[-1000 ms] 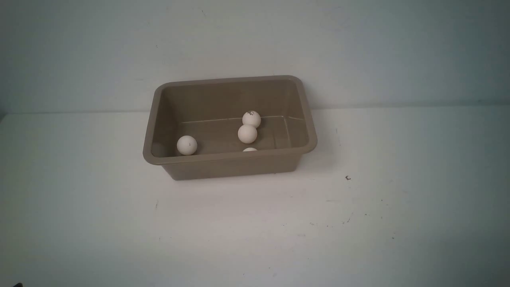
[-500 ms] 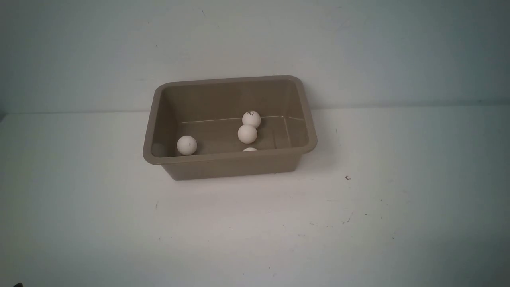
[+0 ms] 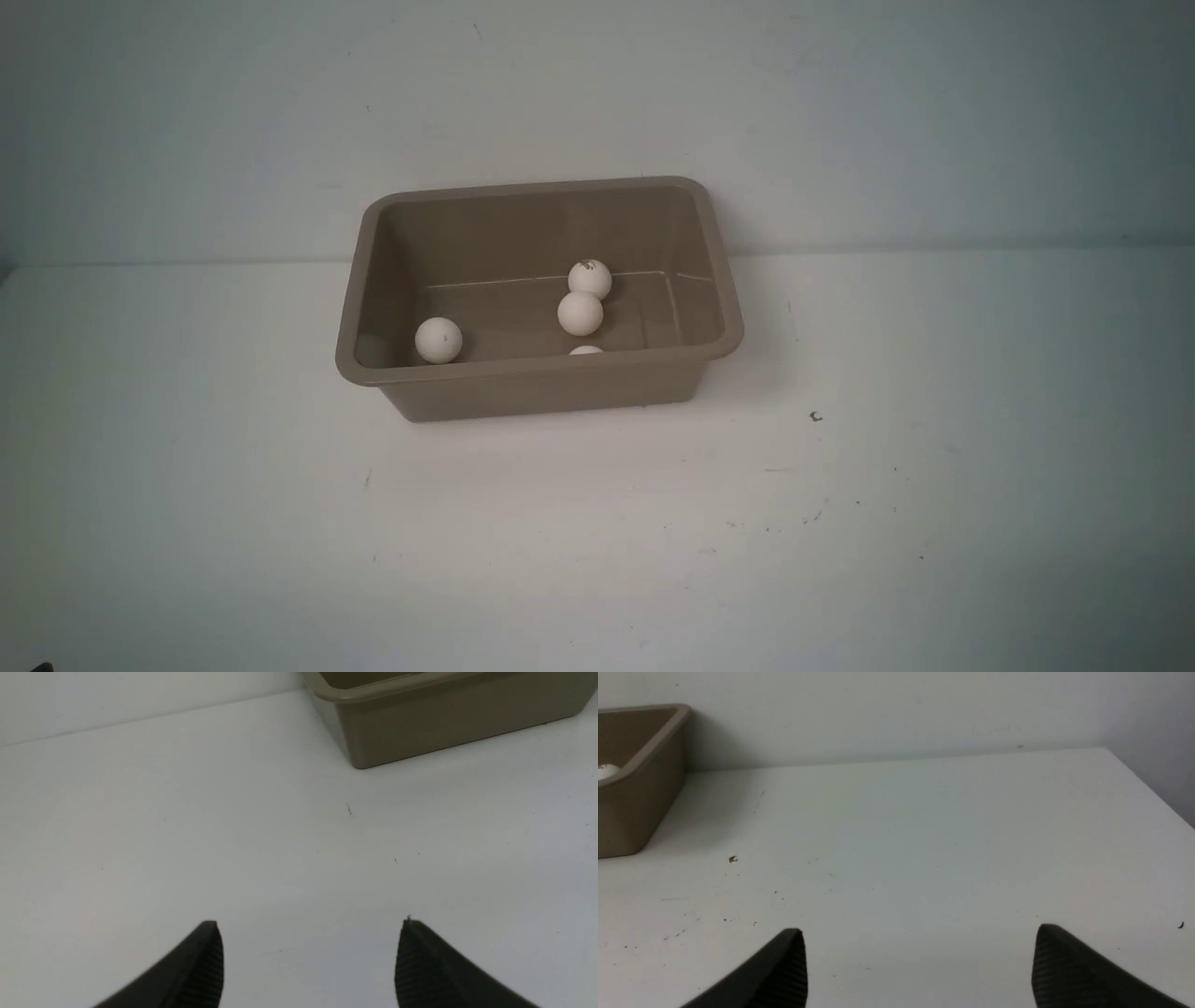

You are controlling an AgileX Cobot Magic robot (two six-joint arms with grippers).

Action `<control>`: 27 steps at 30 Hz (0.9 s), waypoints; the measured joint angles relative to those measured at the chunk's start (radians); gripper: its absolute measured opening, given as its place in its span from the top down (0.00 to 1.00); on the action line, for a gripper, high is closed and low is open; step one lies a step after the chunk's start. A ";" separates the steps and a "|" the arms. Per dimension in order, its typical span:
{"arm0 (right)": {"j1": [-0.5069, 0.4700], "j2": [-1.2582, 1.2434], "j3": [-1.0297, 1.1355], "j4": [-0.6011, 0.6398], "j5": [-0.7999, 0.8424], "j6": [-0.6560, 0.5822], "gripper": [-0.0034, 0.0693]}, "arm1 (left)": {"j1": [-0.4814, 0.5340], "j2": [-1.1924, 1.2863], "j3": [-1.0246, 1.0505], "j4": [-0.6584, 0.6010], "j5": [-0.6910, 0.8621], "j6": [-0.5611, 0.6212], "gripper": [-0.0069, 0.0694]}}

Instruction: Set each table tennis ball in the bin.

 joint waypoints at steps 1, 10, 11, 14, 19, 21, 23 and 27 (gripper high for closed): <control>0.003 0.000 0.000 0.000 0.000 0.000 0.14 | 0.000 0.000 0.000 0.000 0.000 0.000 0.32; 0.087 0.000 0.000 0.000 0.000 0.001 0.14 | 0.000 0.000 0.000 0.000 0.000 0.000 0.32; 0.088 0.000 0.000 0.000 0.000 0.001 0.14 | 0.000 0.000 0.000 0.000 0.000 0.000 0.32; 0.089 0.000 0.000 0.000 0.000 0.001 0.14 | 0.000 0.000 0.000 0.000 0.000 0.000 0.32; 0.089 0.000 0.000 0.000 0.000 0.001 0.14 | 0.000 0.000 0.000 0.000 0.000 0.000 0.32; 0.089 0.000 0.000 0.000 0.000 0.001 0.14 | 0.000 0.000 0.000 0.000 0.000 0.000 0.32; 0.089 0.000 0.000 0.000 0.000 0.001 0.14 | 0.000 0.000 0.000 0.000 0.000 0.000 0.32; 0.089 0.000 0.000 0.000 0.000 0.001 0.14 | 0.000 0.000 0.000 0.000 0.000 0.000 0.32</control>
